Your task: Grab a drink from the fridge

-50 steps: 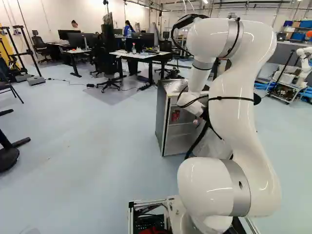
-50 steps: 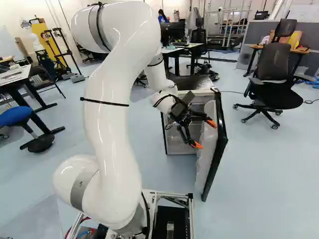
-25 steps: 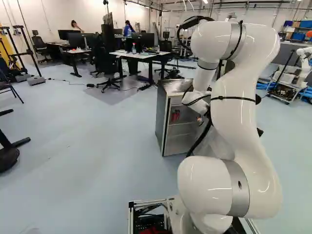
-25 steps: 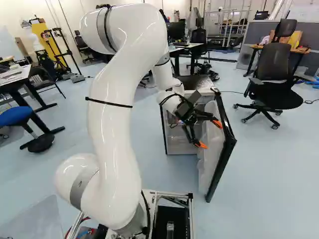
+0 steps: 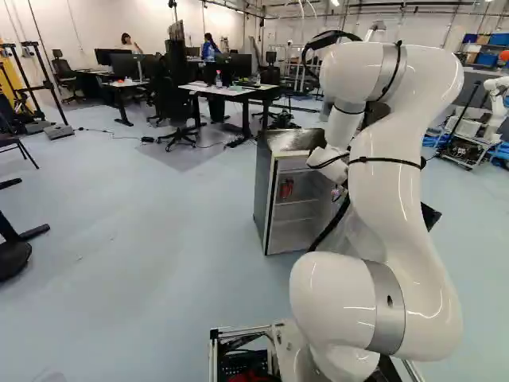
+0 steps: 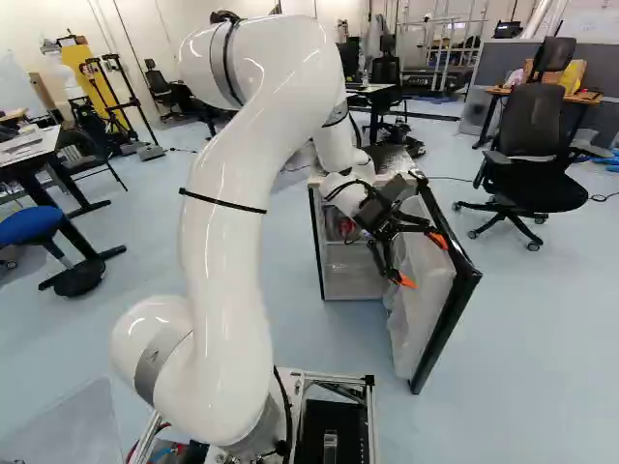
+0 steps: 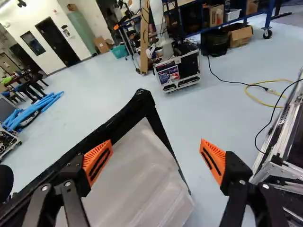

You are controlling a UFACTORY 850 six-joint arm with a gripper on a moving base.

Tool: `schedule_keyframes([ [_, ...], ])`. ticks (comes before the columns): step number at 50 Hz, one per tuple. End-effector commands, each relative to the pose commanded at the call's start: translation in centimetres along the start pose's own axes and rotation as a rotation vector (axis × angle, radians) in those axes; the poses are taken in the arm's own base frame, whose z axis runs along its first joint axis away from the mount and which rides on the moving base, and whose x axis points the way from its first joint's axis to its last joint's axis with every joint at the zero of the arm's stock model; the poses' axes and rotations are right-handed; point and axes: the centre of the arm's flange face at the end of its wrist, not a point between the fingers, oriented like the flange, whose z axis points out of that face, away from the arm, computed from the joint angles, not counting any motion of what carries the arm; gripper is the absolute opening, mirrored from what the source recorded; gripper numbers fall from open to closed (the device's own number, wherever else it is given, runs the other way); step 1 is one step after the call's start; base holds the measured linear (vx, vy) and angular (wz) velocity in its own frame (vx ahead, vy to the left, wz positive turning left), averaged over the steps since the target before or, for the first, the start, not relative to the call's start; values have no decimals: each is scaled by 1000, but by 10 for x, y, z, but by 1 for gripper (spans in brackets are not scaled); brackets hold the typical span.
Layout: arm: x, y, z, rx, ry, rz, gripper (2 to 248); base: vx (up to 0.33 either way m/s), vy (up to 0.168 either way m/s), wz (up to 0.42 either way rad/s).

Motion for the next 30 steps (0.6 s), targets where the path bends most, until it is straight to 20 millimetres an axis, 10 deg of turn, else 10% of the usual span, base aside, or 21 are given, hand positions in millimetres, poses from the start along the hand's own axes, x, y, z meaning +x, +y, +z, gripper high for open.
schedule_keyframes([
  [30,3,-46,35,-61,7,92,247,0,0,0],
])
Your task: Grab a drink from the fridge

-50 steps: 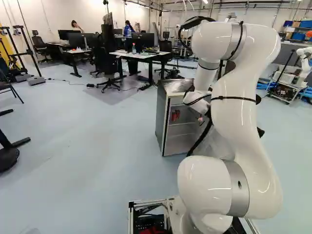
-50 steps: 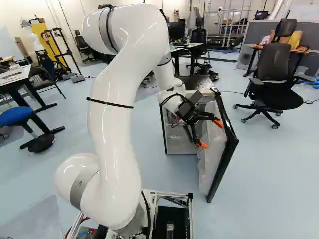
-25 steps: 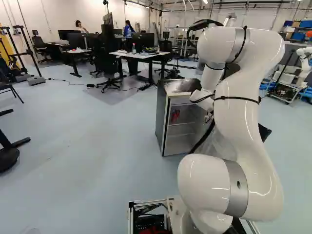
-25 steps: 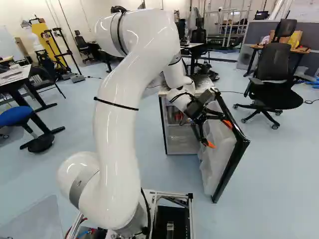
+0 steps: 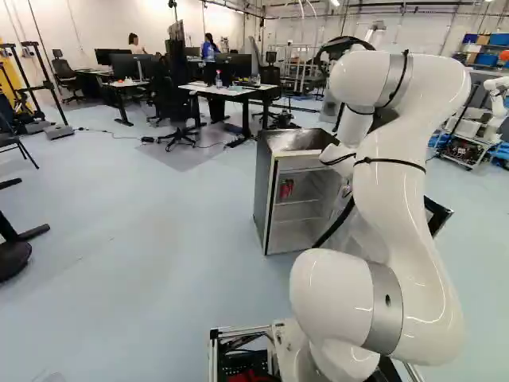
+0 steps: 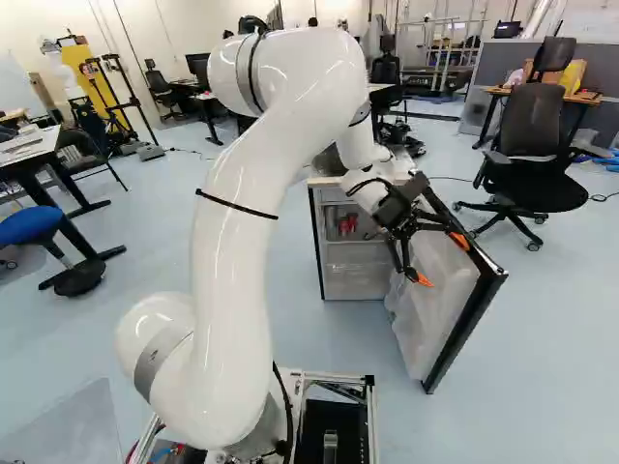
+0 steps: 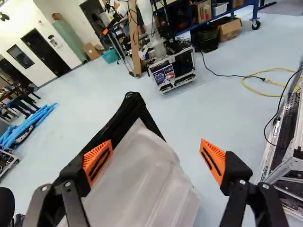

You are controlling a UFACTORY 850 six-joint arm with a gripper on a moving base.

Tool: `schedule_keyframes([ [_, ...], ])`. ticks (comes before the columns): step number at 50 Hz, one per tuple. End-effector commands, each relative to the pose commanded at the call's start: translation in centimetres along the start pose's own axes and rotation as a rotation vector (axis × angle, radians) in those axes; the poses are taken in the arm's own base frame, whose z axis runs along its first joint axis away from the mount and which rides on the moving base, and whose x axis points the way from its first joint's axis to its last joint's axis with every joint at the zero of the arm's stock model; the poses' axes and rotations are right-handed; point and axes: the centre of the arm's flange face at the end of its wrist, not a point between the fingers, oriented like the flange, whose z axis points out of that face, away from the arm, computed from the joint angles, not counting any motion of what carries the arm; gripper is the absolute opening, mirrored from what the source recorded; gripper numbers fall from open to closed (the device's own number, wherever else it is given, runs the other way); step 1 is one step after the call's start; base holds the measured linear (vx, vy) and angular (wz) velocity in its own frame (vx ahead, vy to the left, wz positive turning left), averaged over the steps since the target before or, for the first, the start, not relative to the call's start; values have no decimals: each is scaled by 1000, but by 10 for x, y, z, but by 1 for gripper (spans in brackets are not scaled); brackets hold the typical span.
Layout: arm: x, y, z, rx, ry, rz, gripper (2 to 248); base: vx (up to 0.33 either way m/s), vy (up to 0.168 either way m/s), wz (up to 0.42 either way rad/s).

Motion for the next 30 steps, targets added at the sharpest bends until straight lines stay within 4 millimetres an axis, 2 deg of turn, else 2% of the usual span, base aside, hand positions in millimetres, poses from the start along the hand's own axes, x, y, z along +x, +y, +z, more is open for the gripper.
schedule_keyframes([
  [30,0,-45,33,-49,7,90,247,0,0,0],
])
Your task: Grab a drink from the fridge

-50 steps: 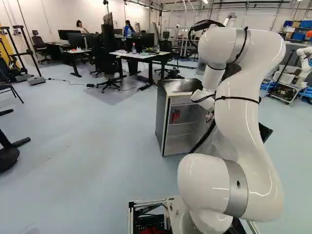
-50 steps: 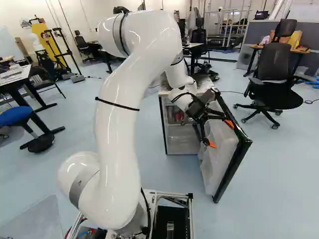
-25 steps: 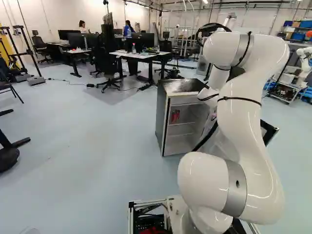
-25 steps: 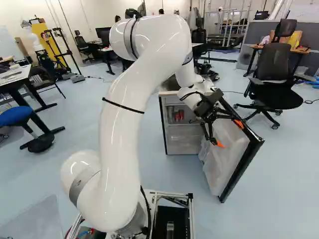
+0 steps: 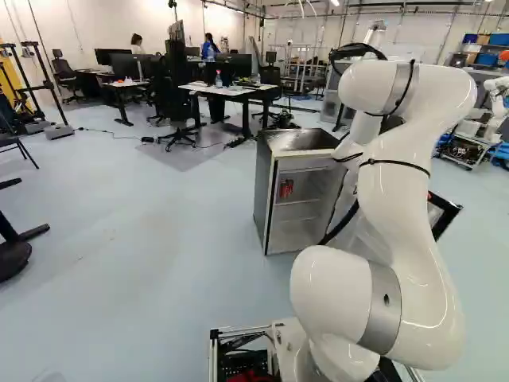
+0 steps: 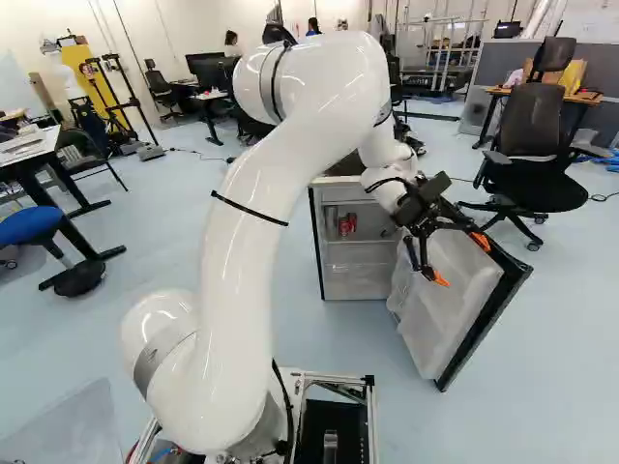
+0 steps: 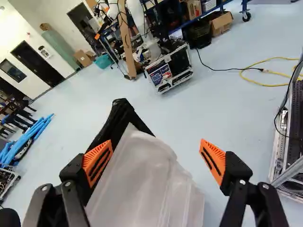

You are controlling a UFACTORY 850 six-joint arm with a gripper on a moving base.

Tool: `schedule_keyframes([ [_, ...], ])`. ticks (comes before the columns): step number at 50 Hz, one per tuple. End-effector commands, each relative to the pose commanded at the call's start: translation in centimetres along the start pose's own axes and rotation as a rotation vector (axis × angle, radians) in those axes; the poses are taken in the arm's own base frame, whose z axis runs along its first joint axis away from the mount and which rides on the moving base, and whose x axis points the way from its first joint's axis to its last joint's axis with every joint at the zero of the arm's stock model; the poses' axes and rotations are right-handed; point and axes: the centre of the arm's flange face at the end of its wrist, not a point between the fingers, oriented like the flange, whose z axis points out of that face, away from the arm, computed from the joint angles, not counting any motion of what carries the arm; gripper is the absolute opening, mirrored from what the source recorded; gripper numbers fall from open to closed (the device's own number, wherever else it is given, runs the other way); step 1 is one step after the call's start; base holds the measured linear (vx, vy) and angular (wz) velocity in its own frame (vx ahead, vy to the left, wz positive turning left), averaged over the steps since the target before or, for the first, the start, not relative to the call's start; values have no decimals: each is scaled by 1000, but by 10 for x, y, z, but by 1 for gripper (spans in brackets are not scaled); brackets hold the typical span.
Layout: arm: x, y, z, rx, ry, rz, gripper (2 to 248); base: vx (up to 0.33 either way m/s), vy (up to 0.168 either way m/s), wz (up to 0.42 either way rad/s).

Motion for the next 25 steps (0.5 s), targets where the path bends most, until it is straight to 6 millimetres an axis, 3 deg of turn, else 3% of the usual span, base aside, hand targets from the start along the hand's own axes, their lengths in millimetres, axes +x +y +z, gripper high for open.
schedule_keyframes([
  [9,-1,-12,8,-11,2,23,247,0,0,0],
  [25,1,-9,8,0,3,13,247,0,0,0],
])
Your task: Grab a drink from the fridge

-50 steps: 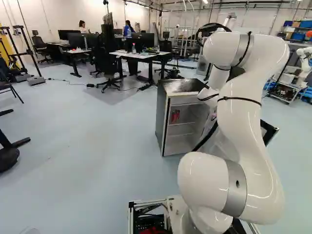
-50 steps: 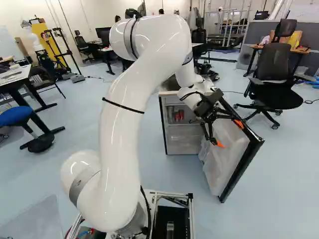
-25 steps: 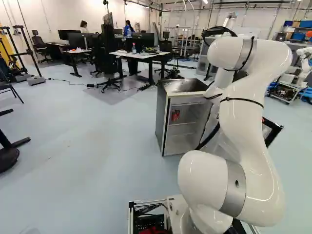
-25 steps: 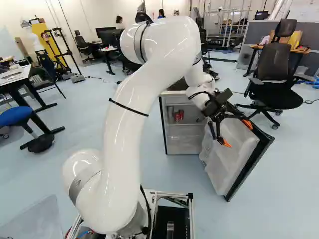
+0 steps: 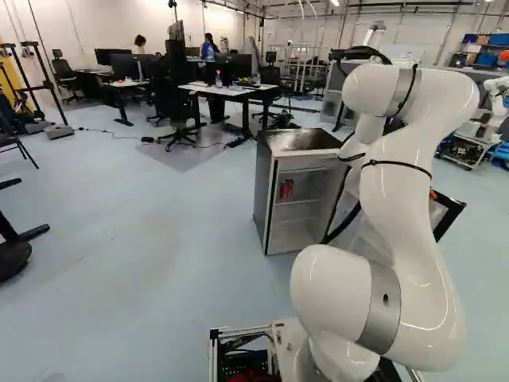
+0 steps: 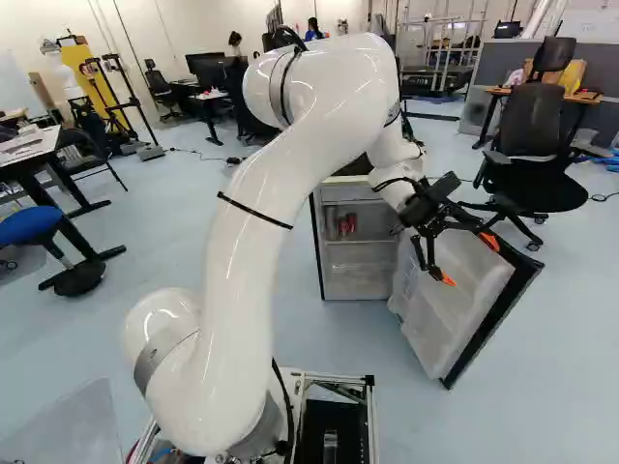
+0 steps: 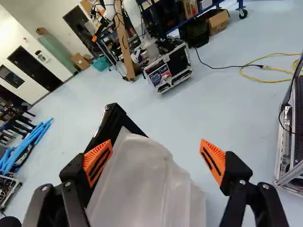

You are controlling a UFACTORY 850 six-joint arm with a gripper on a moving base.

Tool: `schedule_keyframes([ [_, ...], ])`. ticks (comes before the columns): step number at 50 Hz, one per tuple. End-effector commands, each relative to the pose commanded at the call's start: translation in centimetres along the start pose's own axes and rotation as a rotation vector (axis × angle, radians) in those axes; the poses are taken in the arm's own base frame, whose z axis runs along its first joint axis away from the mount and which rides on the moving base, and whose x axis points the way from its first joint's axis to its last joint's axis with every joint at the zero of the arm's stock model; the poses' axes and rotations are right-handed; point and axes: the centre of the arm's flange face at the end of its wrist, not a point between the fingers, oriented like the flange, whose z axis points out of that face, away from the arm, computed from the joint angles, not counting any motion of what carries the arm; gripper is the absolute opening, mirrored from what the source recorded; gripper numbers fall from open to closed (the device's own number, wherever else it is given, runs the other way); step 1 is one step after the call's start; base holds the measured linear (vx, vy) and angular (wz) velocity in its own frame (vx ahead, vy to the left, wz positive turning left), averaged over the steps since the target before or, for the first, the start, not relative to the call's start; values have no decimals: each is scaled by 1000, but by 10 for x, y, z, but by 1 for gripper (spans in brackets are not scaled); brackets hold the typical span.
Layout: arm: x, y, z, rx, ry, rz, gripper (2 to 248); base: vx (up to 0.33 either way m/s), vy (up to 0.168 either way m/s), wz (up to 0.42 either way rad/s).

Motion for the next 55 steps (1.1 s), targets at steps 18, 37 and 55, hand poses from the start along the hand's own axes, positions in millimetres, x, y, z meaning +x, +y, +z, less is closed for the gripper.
schedule_keyframes([
  [18,12,22,-7,155,7,-106,247,0,0,0],
  [37,29,49,-16,355,2,-234,247,0,0,0],
  [55,47,69,-18,531,-7,-338,247,0,0,0],
])
